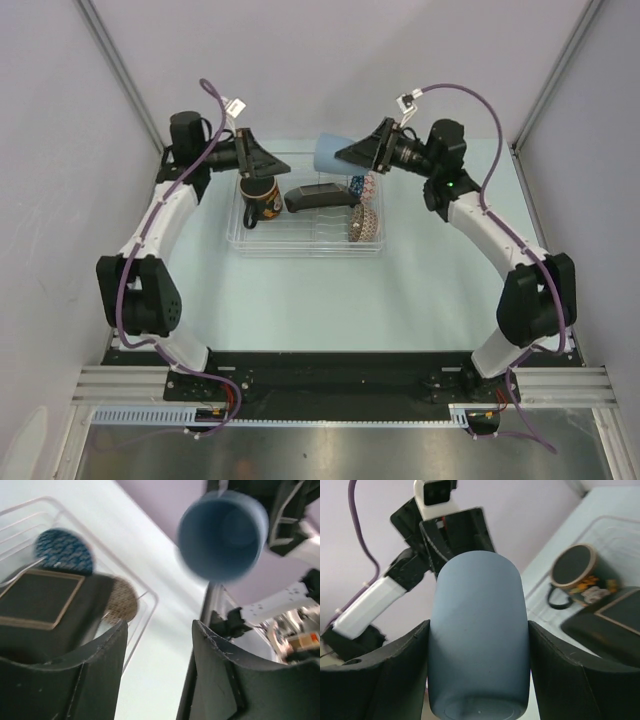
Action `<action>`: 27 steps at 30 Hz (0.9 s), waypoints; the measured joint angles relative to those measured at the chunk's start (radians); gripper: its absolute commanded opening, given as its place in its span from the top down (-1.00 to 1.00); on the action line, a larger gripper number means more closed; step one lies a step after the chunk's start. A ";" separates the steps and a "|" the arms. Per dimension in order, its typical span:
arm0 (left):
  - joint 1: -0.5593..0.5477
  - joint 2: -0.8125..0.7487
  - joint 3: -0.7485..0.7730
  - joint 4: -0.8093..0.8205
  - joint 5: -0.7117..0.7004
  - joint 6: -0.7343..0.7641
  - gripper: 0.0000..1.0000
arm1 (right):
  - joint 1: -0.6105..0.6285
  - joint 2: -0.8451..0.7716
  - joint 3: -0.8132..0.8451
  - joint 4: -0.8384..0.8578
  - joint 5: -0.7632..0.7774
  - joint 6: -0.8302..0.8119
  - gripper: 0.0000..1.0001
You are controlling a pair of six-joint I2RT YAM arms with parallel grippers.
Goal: Load the mixed dishes into the dish rack
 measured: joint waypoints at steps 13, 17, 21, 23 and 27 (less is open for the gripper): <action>0.303 -0.283 -0.231 -0.264 -0.132 0.287 -0.14 | 0.285 0.281 0.932 -1.127 0.604 -0.787 1.00; 0.407 -0.297 -0.273 -0.321 -0.121 0.344 -0.12 | 0.377 0.407 0.965 -1.256 0.725 -0.862 1.00; 0.436 -0.297 -0.333 -0.371 -0.122 0.402 -0.10 | 0.429 0.519 0.964 -1.329 0.814 -0.901 1.00; 0.436 -0.297 -0.373 -0.391 -0.122 0.422 -0.09 | 0.453 0.552 0.963 -1.339 0.840 -0.914 1.00; 0.436 -0.297 -0.408 -0.412 -0.122 0.446 -0.08 | 0.493 0.555 0.968 -1.334 0.876 -0.937 1.00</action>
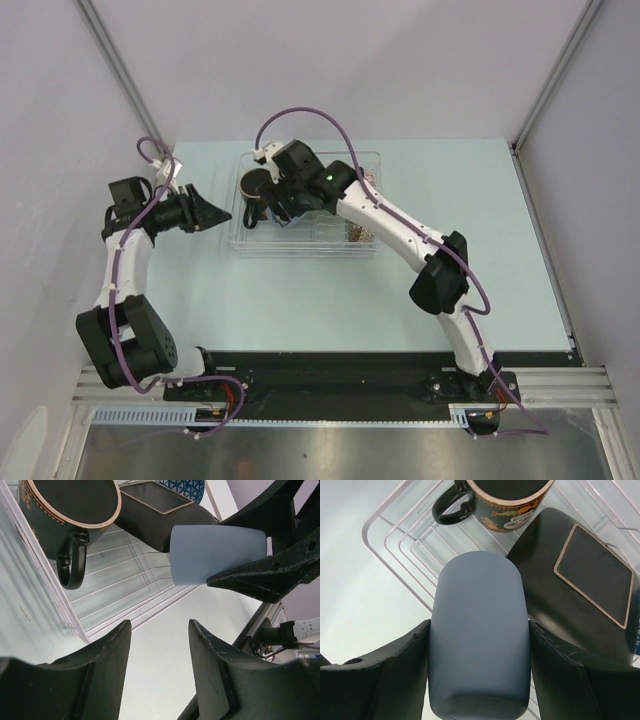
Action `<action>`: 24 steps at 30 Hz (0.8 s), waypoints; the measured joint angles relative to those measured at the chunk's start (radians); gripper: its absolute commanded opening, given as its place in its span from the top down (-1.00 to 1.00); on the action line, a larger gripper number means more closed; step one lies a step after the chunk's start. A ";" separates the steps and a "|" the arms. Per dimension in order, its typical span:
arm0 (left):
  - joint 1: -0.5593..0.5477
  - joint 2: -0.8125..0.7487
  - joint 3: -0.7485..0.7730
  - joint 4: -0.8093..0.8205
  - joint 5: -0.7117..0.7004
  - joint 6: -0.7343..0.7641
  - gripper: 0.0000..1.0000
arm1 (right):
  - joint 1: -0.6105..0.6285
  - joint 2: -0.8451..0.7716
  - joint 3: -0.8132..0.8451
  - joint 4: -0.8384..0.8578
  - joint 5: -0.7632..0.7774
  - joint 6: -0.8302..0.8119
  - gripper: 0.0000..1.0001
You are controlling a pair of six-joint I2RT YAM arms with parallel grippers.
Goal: Load the mixed dishes into the dish rack
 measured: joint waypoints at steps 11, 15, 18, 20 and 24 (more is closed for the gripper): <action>0.003 0.000 -0.025 0.002 -0.001 0.065 -0.07 | 0.077 0.043 0.008 0.008 0.094 -0.044 1.00; 0.005 0.006 -0.075 0.036 -0.011 0.076 -0.05 | 0.105 0.081 0.017 0.027 0.132 -0.056 1.00; 0.005 0.029 -0.110 0.088 -0.028 0.075 -0.04 | 0.118 0.122 0.023 0.039 0.170 -0.070 1.00; 0.005 0.054 -0.124 0.135 -0.049 0.066 -0.03 | 0.122 0.143 0.024 0.048 0.193 -0.074 1.00; 0.002 0.118 -0.140 0.261 -0.098 0.013 -0.01 | 0.126 0.156 0.024 0.049 0.225 -0.082 1.00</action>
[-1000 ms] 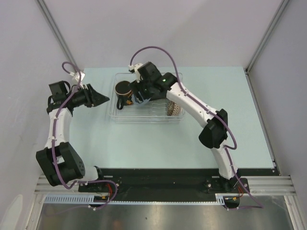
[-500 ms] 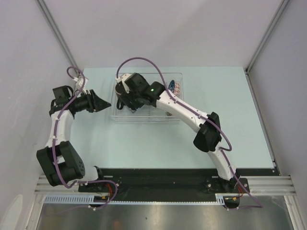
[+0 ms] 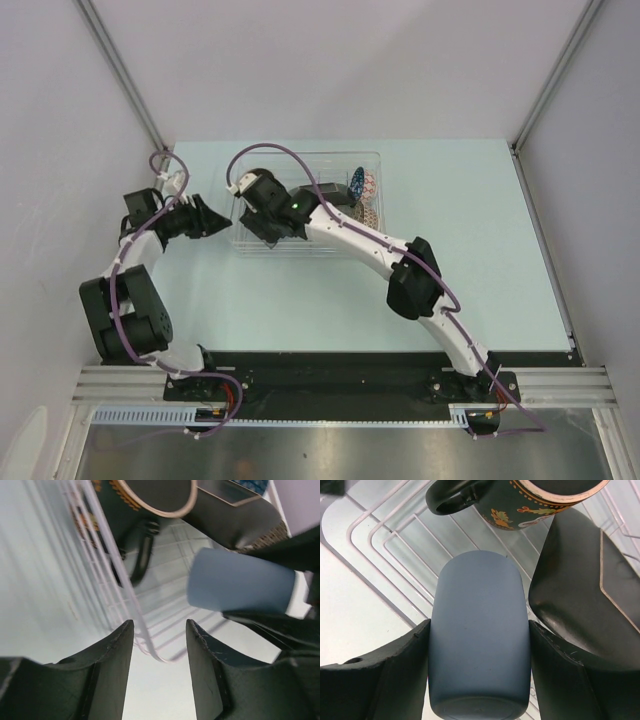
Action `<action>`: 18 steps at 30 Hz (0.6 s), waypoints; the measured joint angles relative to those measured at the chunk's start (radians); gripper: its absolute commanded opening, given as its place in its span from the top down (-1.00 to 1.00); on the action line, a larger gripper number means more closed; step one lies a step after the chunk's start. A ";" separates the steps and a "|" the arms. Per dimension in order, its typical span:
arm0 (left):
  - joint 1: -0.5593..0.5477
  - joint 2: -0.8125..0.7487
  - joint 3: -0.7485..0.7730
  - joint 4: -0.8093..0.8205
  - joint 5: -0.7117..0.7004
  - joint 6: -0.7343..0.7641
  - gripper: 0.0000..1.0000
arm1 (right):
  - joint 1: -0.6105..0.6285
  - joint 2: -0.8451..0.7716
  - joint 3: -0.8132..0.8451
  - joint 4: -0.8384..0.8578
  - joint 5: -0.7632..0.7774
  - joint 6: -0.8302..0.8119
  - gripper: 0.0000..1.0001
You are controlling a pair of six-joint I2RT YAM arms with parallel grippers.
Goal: Load the mixed dishes into the dish rack
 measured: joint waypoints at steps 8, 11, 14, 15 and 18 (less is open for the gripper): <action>-0.142 0.147 0.014 0.110 -0.130 -0.014 0.03 | 0.014 -0.048 -0.077 0.029 0.053 -0.018 1.00; -0.167 0.150 0.032 0.085 -0.157 0.004 0.06 | 0.014 -0.076 -0.110 0.031 0.067 -0.023 1.00; -0.180 0.143 0.037 0.058 -0.171 0.031 0.07 | 0.015 -0.095 -0.128 0.028 0.071 -0.026 1.00; -0.185 0.137 0.037 0.046 -0.176 0.040 0.07 | 0.016 -0.101 -0.134 0.026 0.070 -0.026 1.00; -0.208 0.109 0.027 -0.003 -0.190 0.072 0.07 | 0.020 -0.123 -0.159 0.020 0.070 -0.026 1.00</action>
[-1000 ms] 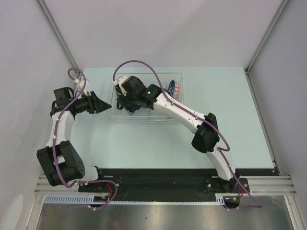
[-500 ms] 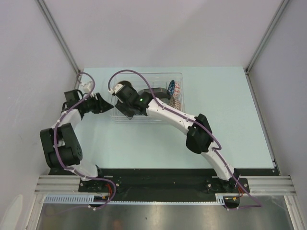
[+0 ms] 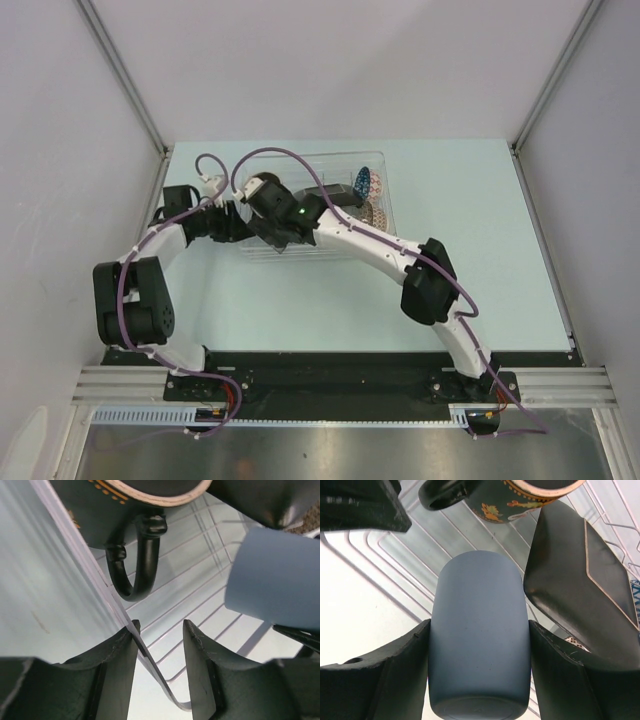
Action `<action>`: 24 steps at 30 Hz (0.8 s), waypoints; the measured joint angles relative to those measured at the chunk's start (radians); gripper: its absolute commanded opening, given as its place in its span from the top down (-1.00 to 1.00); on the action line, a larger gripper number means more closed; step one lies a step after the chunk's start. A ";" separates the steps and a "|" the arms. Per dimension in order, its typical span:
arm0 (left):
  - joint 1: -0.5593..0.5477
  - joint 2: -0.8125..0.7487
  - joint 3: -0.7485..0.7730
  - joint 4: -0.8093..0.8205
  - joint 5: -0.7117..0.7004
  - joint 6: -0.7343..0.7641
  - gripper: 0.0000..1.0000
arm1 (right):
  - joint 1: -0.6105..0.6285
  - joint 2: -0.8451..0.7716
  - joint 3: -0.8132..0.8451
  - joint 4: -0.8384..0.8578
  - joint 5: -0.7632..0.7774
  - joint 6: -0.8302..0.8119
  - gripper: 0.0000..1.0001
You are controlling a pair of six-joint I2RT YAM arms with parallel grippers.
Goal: Load the mixed dishes into the dish rack
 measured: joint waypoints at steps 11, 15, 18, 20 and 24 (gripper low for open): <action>-0.132 -0.111 -0.055 -0.197 0.025 0.080 0.08 | -0.002 -0.102 -0.136 -0.005 0.010 -0.004 1.00; -0.156 -0.122 -0.053 -0.235 0.022 0.141 0.07 | -0.014 -0.136 -0.185 -0.008 0.005 -0.004 1.00; -0.156 -0.124 -0.036 -0.271 0.010 0.174 0.05 | -0.019 -0.140 -0.198 -0.014 -0.001 -0.004 1.00; -0.152 -0.135 -0.024 -0.311 0.000 0.205 0.04 | -0.021 -0.140 -0.202 -0.021 -0.007 -0.004 1.00; -0.096 -0.183 0.044 -0.398 -0.003 0.275 0.02 | -0.021 -0.138 -0.200 -0.034 -0.019 -0.003 1.00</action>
